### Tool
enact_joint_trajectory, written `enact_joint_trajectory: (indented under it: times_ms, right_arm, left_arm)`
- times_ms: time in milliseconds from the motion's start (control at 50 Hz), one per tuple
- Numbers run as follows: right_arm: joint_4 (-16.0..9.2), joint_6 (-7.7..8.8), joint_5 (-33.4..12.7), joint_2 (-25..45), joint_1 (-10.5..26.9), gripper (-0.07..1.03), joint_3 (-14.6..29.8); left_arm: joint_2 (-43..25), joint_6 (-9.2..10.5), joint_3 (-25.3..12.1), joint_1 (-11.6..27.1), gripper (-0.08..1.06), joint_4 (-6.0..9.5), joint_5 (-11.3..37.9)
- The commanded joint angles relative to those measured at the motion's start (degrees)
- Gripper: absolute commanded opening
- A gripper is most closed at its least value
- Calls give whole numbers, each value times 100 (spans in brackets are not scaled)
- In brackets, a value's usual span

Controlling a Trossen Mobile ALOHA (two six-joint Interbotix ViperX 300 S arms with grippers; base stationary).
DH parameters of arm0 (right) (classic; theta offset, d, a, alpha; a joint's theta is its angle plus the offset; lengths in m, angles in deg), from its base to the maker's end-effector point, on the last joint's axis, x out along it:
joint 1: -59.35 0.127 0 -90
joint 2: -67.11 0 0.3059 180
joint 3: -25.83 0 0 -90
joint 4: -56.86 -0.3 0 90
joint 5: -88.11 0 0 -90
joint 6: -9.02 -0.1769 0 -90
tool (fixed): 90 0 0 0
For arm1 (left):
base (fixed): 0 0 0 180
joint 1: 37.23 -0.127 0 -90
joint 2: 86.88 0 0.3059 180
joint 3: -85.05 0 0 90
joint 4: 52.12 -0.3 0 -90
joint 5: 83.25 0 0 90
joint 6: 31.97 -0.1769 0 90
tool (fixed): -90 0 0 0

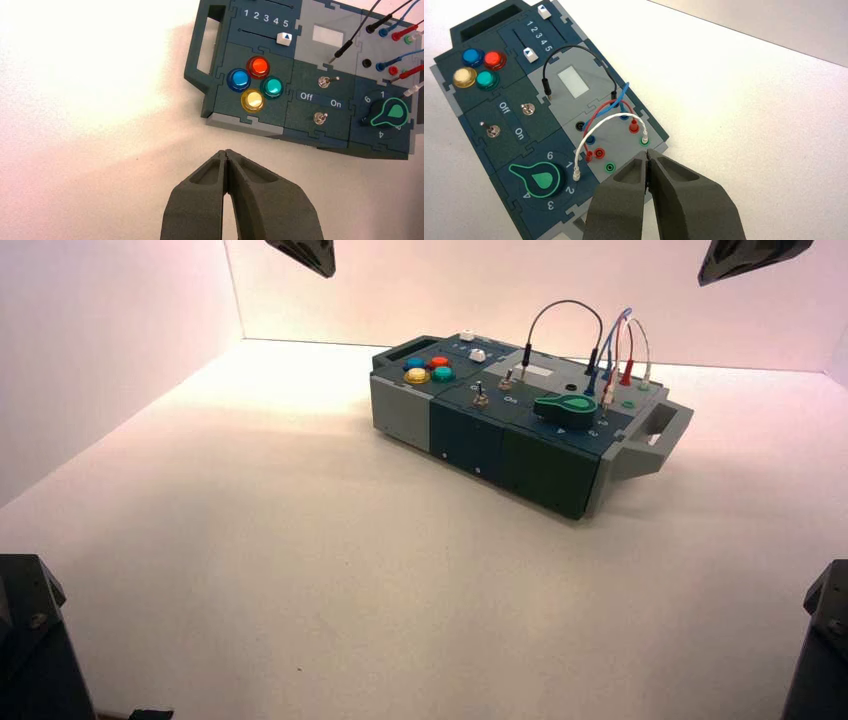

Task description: Flip the top switch off with the left gripper.

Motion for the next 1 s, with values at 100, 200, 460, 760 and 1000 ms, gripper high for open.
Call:
enact_joint_trajectory:
  times_ms: [100,200,460,760,1000]
  right_arm:
    - [-26,0,44,-44,26,-2,62]
    - [-26,0,44,-44,26,-2,62]
    - [-97,-44,44,-35,26,-2,53]
    - [-369,-62,-255,-35,26,-2,53]
    - [-765,-123,-914,-26,18,-2,158]
  left_arm:
    - [193,-18,-132,0,-3,18,-44]
    - [202,-18,-123,0,-3,18,-44]
    - [202,-18,-123,0,-3,18,-35]
    - [220,-387,-202,202,-3,9,246]
    - [272,-782,-246,624,-3,9,308]
